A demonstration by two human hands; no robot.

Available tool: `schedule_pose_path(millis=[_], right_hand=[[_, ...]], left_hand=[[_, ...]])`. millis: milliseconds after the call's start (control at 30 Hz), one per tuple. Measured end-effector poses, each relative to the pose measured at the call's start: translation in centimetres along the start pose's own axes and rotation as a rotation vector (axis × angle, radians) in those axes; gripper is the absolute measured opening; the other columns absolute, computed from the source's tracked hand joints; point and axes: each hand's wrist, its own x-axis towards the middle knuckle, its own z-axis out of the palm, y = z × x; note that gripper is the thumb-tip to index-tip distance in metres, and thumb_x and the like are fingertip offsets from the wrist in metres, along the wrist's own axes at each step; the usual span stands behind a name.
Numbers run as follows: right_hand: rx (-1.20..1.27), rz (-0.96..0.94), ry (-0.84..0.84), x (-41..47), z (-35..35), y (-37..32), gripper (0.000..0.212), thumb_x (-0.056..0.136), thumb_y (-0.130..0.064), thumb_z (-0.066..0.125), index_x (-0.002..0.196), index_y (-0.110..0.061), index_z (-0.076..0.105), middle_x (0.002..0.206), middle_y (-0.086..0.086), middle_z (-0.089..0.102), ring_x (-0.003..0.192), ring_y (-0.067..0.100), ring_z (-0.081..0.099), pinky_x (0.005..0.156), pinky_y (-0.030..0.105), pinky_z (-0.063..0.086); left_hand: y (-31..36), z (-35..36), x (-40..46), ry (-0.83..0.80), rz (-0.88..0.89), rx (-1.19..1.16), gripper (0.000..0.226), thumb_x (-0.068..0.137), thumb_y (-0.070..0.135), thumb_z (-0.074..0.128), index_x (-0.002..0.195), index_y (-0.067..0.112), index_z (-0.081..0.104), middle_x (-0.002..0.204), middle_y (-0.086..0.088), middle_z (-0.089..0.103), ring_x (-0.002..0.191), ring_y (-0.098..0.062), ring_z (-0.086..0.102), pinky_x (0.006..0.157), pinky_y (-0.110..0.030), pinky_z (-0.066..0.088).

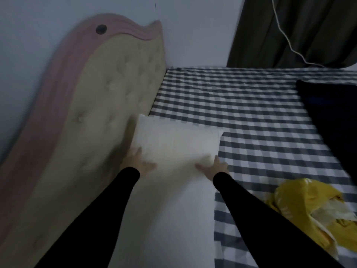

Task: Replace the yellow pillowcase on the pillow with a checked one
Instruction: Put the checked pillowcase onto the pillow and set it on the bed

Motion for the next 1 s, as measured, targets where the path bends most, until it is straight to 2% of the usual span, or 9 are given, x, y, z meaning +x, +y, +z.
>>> schedule_pose_path(millis=[67, 133, 333, 433, 567, 633, 733, 867, 1000], right_hand=[[-0.18, -0.12, -0.1, -0.1, 3.2, 1.4, 0.099, 0.077, -0.064, 0.062, 0.152, -0.03, 0.006, 0.158, 0.01, 0.009, 0.139, 0.034, 0.029, 0.107, 0.048, 0.038], [-0.324, -0.188, -0.237, -0.6, 6.6, 3.3, 0.1, 0.077, -0.058, 0.066, 0.151, -0.034, 0.003, 0.16, 0.006, -0.003, 0.143, 0.033, 0.019, 0.109, 0.047, 0.035], [-0.34, -0.197, -0.314, -1.1, 10.9, 6.8, 0.104, 0.08, -0.041, 0.071, 0.15, -0.035, -0.006, 0.157, 0.006, -0.023, 0.145, 0.038, 0.0, 0.111, 0.051, 0.029], [-0.336, -0.208, -0.324, -0.8, 10.3, 6.7, 0.102, 0.078, -0.044, 0.073, 0.15, -0.036, 0.001, 0.158, 0.004, -0.016, 0.144, 0.035, 0.012, 0.109, 0.048, 0.035], [-0.352, -0.239, -0.347, -0.8, 7.9, 6.7, 0.084, 0.084, -0.047, 0.065, 0.151, -0.025, 0.02, 0.159, 0.002, 0.01, 0.137, 0.025, 0.035, 0.103, 0.034, 0.041], [-0.342, -0.191, -0.401, -1.0, 6.1, 7.2, 0.076, 0.085, -0.052, 0.061, 0.148, -0.023, 0.029, 0.155, 0.001, 0.028, 0.135, 0.021, 0.039, 0.101, 0.031, 0.041], [-0.364, -0.159, -0.377, -1.9, 2.8, 9.5, 0.067, 0.089, -0.052, 0.055, 0.145, -0.02, 0.036, 0.151, 0.002, 0.037, 0.133, 0.02, 0.042, 0.103, 0.03, 0.038], [-0.372, -0.16, -0.283, -3.7, -2.6, 13.2, 0.056, 0.095, -0.045, 0.049, 0.141, -0.014, 0.043, 0.146, 0.005, 0.044, 0.133, 0.023, 0.041, 0.109, 0.032, 0.034], [-0.226, -0.098, -0.155, -6.0, -9.5, 20.2, 0.046, 0.095, -0.041, 0.051, 0.134, -0.018, 0.052, 0.137, 0.004, 0.053, 0.124, 0.022, 0.05, 0.101, 0.029, 0.039]], left_hand=[[-0.6, 4.6, -0.6, -0.224, 0.004, 0.104, 0.099, 0.077, 0.061, 0.065, 0.153, 0.026, 0.01, 0.161, -0.006, -0.002, 0.146, -0.031, 0.01, 0.117, -0.041, 0.02], [-0.7, 8.8, -2.1, -0.33, -0.003, 0.223, 0.096, 0.077, 0.061, 0.062, 0.151, 0.029, 0.01, 0.16, -0.007, 0.0, 0.144, -0.035, 0.014, 0.114, -0.047, 0.025], [-2.1, 11.4, -3.5, -0.292, 0.032, 0.261, 0.1, 0.076, 0.062, 0.064, 0.152, 0.034, 0.006, 0.161, -0.001, -0.008, 0.145, -0.034, 0.007, 0.113, -0.048, 0.023], [-1.9, 11.1, -3.9, -0.29, 0.023, 0.246, 0.096, 0.076, 0.059, 0.066, 0.151, 0.032, 0.013, 0.161, -0.001, -0.004, 0.144, -0.034, 0.011, 0.112, -0.048, 0.025], [-0.8, 10.4, -4.6, -0.139, 0.117, 0.093, 0.063, 0.086, 0.043, 0.06, 0.141, 0.02, 0.041, 0.152, -0.003, 0.031, 0.132, -0.025, 0.039, 0.108, -0.038, 0.036], [0.9, 9.8, -5.4, -0.088, 0.19, 0.002, 0.052, 0.09, 0.039, 0.058, 0.137, 0.019, 0.048, 0.144, -0.002, 0.044, 0.125, -0.021, 0.048, 0.104, -0.033, 0.039], [5.1, 9.0, -7.6, -0.086, 0.315, -0.046, 0.043, 0.091, 0.039, 0.058, 0.13, 0.021, 0.057, 0.133, 0.002, 0.057, 0.114, -0.019, 0.057, 0.095, -0.027, 0.044], [10.8, 8.2, -10.7, -0.1, 0.434, -0.053, 0.04, 0.09, 0.041, 0.058, 0.127, 0.026, 0.059, 0.124, 0.008, 0.063, 0.102, -0.016, 0.06, 0.091, -0.027, 0.047], [18.4, 10.2, -14.9, -0.145, 0.523, -0.028, 0.041, 0.09, 0.043, 0.058, 0.128, 0.027, 0.058, 0.124, 0.009, 0.062, 0.103, -0.013, 0.06, 0.092, -0.027, 0.047]])
